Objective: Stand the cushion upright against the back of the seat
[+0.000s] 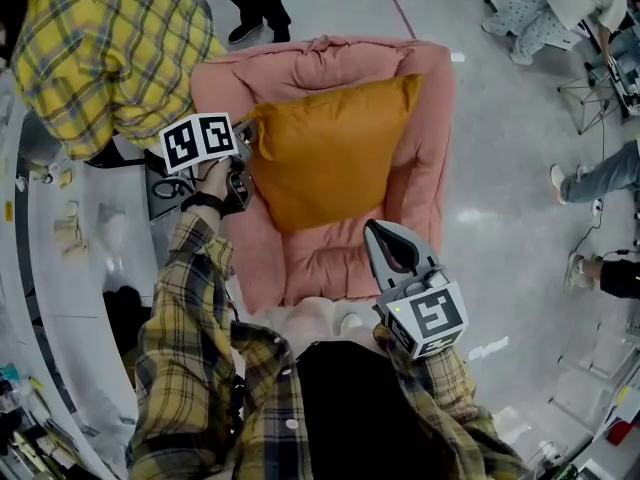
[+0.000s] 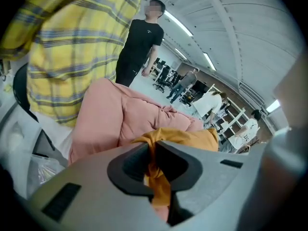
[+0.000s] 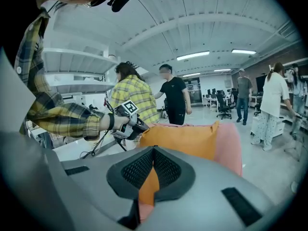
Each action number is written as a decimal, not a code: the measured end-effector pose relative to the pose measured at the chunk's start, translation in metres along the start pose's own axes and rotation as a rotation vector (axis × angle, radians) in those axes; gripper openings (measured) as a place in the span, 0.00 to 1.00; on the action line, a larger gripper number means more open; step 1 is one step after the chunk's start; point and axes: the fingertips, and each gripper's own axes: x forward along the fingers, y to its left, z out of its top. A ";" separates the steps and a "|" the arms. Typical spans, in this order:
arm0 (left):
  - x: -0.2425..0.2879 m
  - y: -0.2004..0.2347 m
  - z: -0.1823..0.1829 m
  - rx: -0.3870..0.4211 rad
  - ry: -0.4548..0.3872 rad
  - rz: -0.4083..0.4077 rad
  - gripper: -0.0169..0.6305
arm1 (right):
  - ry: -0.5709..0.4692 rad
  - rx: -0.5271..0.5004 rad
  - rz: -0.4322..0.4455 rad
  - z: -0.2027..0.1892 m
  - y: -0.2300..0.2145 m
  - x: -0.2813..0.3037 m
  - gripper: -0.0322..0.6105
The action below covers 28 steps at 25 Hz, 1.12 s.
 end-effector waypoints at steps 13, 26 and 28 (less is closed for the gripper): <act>-0.003 0.028 0.037 -0.046 -0.152 0.065 0.21 | 0.011 0.011 -0.014 -0.007 -0.006 0.009 0.08; -0.055 -0.002 0.042 0.034 -0.256 0.055 0.26 | -0.031 -0.011 -0.005 0.001 -0.002 -0.017 0.08; -0.069 -0.015 0.035 0.076 -0.278 0.053 0.26 | -0.042 -0.016 -0.003 0.001 0.001 -0.027 0.08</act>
